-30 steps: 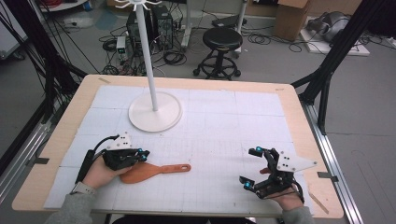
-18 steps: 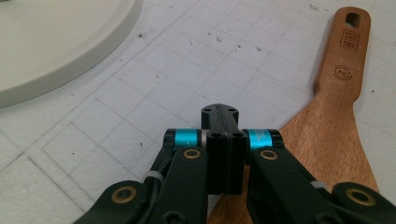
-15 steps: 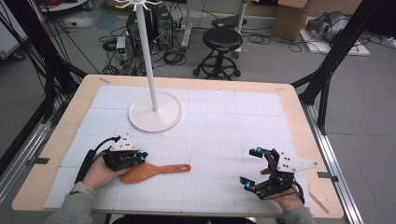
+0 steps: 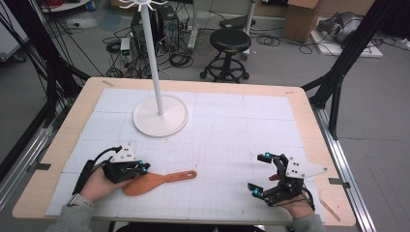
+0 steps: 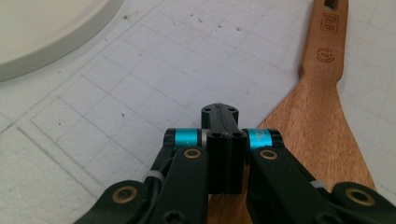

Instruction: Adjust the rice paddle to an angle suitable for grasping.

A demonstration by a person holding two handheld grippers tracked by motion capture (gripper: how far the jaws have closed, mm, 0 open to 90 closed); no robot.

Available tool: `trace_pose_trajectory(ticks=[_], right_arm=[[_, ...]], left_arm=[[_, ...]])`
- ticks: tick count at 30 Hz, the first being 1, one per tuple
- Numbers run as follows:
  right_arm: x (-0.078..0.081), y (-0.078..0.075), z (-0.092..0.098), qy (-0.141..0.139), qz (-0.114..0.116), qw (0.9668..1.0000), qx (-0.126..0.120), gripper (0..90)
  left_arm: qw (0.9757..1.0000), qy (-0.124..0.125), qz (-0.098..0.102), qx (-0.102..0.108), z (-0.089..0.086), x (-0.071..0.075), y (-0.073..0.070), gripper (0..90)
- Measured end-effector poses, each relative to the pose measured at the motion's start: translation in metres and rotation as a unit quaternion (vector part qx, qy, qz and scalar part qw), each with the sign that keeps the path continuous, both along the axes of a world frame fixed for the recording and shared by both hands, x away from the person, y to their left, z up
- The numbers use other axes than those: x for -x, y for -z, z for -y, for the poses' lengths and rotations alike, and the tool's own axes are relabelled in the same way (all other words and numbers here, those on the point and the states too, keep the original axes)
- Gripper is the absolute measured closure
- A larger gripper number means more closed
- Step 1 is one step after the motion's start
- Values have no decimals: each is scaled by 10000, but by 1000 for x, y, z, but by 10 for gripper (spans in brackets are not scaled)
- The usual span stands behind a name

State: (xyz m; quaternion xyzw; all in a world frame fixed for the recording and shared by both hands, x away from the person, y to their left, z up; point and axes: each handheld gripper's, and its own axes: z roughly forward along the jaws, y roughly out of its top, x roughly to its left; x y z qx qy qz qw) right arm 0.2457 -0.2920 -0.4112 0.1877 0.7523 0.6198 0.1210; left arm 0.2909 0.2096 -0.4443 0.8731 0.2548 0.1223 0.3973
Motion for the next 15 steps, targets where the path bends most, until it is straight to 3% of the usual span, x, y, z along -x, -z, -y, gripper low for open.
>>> trace_pose_trajectory(ticks=[15], right_arm=[[-2,0,-1,-1,-6,10000,-4,15]], left_arm=[[10000,-72,-52,17,0,23,0,899]])
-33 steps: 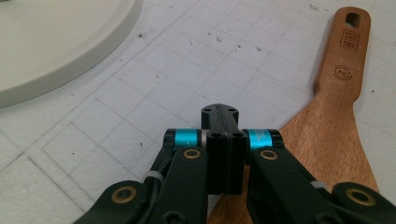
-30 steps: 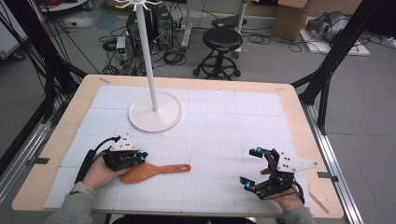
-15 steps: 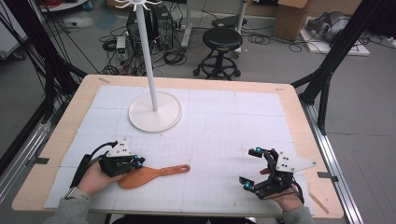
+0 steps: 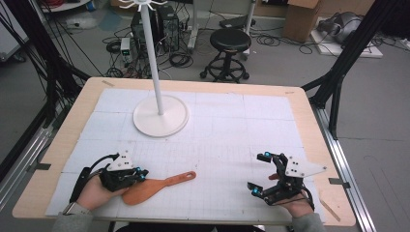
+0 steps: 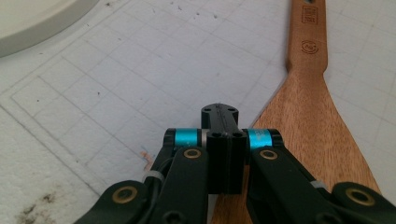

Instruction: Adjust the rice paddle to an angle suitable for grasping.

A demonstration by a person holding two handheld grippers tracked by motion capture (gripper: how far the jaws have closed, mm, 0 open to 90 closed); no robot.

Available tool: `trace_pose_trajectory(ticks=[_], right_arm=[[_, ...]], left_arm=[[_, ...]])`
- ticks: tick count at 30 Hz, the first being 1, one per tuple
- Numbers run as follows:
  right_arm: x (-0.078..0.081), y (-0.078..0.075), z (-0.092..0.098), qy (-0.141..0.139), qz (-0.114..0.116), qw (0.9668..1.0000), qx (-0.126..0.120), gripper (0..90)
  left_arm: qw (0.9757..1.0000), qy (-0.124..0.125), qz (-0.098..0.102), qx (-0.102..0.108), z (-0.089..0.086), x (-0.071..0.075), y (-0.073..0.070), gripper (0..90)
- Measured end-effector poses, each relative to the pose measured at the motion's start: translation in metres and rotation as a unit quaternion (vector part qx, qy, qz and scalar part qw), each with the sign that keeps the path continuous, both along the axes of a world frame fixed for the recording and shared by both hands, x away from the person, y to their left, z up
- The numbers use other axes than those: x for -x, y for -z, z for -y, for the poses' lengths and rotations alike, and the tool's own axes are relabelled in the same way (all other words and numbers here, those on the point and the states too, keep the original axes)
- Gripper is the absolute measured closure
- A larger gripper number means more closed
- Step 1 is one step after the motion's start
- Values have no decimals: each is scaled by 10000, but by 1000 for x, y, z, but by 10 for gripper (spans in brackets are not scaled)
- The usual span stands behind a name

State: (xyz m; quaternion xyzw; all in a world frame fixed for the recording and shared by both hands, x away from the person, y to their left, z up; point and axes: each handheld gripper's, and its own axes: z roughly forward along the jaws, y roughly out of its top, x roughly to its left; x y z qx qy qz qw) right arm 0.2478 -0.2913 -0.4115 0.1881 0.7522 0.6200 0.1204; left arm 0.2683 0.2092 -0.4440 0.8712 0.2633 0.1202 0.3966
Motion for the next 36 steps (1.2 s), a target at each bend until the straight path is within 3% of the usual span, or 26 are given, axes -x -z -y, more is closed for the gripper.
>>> trace_pose_trajectory(ticks=[26,29,32,36], right_arm=[[-3,1,-3,-28,-32,10000,63,15],[-3,1,-3,-46,-13,10000,75,15],[-4,2,-4,-59,-2,9999,95,15],[-4,2,-4,-56,-34,9999,118,15]], left_arm=[[9998,132,36,-134,5,40,-2,898],[9998,143,47,-151,5,39,-2,898],[9999,97,26,-66,7,36,-3,898],[9995,287,67,91,19,35,-8,898]])
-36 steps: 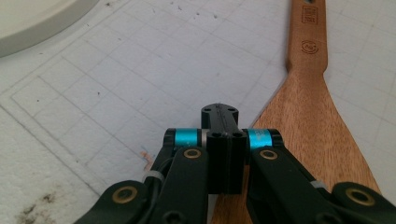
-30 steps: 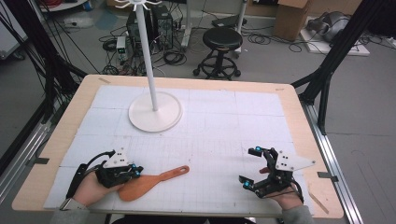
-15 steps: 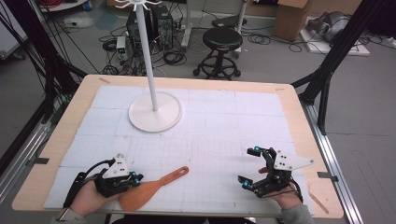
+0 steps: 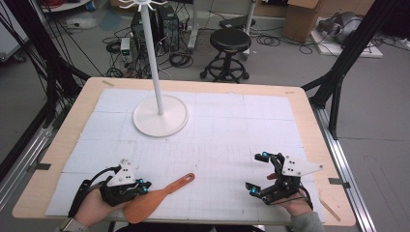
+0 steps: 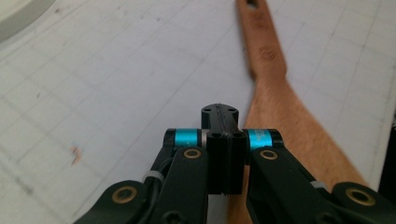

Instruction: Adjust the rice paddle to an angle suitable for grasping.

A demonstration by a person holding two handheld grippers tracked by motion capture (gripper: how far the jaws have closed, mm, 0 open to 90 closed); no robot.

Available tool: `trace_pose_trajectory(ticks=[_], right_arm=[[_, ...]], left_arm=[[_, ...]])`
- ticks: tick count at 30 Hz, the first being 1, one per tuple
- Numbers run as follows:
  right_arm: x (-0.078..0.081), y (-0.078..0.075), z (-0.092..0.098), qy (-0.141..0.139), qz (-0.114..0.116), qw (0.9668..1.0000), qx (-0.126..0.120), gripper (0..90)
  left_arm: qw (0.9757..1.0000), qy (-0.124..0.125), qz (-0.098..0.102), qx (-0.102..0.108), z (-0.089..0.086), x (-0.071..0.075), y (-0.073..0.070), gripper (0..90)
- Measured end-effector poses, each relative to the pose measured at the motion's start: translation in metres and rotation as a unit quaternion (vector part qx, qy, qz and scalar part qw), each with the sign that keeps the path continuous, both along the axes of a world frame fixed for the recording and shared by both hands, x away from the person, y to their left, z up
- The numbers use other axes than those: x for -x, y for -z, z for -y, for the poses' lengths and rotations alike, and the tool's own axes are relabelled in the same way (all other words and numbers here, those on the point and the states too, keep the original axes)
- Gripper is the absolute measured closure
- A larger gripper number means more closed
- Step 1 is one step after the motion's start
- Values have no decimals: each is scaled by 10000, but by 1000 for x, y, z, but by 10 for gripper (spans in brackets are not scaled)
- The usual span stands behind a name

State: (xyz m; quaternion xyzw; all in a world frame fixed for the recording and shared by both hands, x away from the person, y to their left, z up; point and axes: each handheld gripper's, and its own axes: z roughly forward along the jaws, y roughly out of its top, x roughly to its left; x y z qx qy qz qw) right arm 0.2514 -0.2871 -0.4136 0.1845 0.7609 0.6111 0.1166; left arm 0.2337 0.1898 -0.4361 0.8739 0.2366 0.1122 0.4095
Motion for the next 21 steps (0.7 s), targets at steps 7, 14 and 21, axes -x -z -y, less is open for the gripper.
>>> trace_pose_trajectory(ticks=[7,14,21], right_arm=[[1,0,0,-1,-14,10000,29,14],[2,0,0,-2,0,10000,46,15],[4,0,1,4,-8,10000,82,15]], left_arm=[[9994,266,-87,209,22,0,-8,898],[9984,537,-174,-8,46,3,-4,898],[9969,697,-207,-285,62,5,1,897]])
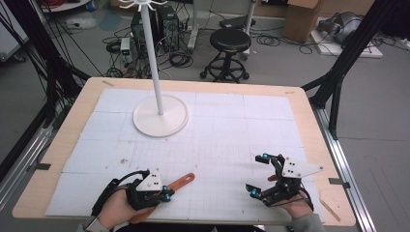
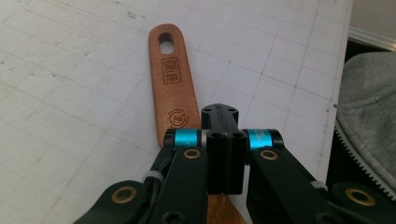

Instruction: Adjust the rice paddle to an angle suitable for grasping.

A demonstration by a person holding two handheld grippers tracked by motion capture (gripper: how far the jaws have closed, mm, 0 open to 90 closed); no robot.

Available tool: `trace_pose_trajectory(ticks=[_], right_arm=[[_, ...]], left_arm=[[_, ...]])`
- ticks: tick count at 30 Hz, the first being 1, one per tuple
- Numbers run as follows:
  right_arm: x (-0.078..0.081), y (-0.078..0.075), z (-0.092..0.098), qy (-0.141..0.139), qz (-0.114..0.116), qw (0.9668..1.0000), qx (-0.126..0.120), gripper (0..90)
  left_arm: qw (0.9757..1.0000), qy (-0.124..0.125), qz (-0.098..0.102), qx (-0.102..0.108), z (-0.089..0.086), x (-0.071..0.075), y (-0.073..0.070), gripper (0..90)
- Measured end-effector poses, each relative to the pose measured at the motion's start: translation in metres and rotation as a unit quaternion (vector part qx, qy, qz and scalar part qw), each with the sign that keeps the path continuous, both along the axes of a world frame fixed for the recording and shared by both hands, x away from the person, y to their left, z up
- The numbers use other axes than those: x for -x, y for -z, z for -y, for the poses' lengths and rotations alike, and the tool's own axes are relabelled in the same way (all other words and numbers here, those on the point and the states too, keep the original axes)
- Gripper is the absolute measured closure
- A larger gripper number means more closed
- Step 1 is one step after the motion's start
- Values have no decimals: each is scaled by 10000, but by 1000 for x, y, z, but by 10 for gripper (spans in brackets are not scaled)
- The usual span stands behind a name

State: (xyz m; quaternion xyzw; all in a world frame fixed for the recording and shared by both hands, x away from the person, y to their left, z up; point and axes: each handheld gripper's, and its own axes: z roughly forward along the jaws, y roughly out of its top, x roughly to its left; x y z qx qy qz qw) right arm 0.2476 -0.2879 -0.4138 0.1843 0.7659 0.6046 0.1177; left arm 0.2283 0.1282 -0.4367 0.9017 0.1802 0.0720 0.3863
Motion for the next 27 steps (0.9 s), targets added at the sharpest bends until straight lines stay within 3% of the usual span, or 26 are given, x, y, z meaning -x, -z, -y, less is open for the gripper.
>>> trace_pose_trajectory(ticks=[8,14,23,27], right_arm=[[1,0,0,-7,-44,10000,4,15],[1,0,1,-16,-43,10000,-2,15],[1,0,0,-13,-53,10000,-3,15],[0,0,0,-10,-21,10000,16,15]], left_arm=[[9999,-25,57,-114,-2,1,1,897],[9997,-97,115,-194,-13,0,0,898],[9993,-316,0,-197,-36,-5,-1,898],[9991,-393,-28,-148,-38,-4,0,898]])
